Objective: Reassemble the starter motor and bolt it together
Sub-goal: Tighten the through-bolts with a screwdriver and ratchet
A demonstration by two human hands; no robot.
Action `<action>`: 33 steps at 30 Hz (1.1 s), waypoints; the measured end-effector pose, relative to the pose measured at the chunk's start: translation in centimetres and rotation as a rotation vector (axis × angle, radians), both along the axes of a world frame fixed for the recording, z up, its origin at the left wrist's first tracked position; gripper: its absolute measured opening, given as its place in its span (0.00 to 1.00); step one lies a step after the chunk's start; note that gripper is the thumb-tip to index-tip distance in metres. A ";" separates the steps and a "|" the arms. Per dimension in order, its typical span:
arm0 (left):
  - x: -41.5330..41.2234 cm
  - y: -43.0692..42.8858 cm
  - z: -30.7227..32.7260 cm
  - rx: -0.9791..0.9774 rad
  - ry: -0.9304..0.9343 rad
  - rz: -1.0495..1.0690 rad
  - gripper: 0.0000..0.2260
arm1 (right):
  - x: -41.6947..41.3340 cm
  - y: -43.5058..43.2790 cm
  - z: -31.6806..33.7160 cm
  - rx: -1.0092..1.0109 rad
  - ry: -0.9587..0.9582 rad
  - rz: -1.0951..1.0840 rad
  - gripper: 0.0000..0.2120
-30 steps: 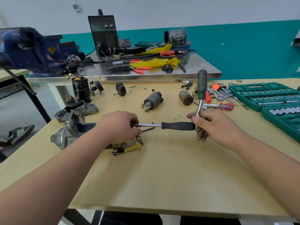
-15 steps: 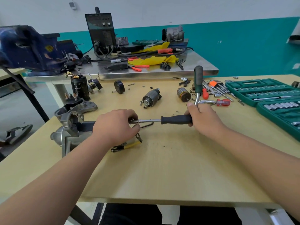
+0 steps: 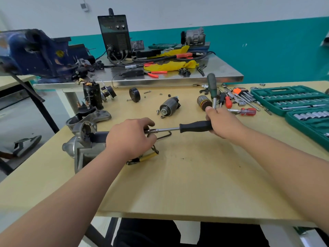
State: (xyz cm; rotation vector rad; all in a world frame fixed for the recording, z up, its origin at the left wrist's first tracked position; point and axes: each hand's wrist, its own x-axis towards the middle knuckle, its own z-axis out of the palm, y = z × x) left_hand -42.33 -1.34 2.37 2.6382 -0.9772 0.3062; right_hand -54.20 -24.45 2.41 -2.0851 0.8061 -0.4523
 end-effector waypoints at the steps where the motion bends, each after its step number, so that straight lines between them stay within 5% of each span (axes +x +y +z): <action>1: 0.0 -0.1 -0.1 -0.007 -0.005 0.006 0.17 | 0.0 0.0 0.1 0.105 0.069 -0.013 0.20; 4: -0.1 0.0 -0.4 -0.023 -0.033 0.020 0.16 | -0.4 -0.5 0.4 0.407 0.221 0.069 0.16; 7: -0.3 0.1 -0.4 -0.031 -0.050 0.020 0.14 | -0.6 -0.7 0.0 0.440 0.210 0.090 0.18; 13: 0.0 0.4 0.6 -0.013 0.031 -0.056 0.11 | -2.6 -1.4 -2.1 -0.739 -0.236 0.246 0.19; 18: 0.3 0.4 0.7 -0.030 0.065 -0.058 0.09 | -3.6 -2.3 -1.6 -0.973 -0.290 0.447 0.21; 26: 0.3 0.5 0.8 -0.076 0.086 -0.076 0.15 | -4.1 -1.2 -2.8 -0.637 -0.206 0.460 0.09; 29: 0.3 0.6 0.7 -0.079 0.078 -0.119 0.19 | -3.8 -0.5 -2.5 -0.281 -0.125 0.343 0.17; 33: 0.2 0.5 0.3 -0.114 0.026 -0.138 0.20 | -3.0 0.3 -1.5 -0.206 -0.088 0.210 0.20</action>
